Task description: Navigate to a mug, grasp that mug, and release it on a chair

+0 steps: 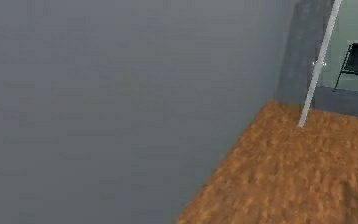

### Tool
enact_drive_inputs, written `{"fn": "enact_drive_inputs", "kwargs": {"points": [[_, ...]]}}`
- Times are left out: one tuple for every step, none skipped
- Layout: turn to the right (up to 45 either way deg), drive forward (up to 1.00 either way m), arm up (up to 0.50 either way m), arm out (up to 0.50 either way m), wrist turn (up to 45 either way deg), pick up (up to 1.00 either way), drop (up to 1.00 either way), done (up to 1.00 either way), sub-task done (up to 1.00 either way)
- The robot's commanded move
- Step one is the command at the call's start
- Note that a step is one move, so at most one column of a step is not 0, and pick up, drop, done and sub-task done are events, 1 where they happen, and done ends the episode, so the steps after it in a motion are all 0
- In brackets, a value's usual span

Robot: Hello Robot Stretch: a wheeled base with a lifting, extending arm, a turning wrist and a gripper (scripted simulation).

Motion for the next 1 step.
{"fn": "enact_drive_inputs", "kwargs": {"points": [[-45.0, 0.0, 0.0, 0.0, 0.0, 0.0, 0.0, 0.0, 0.0]]}}
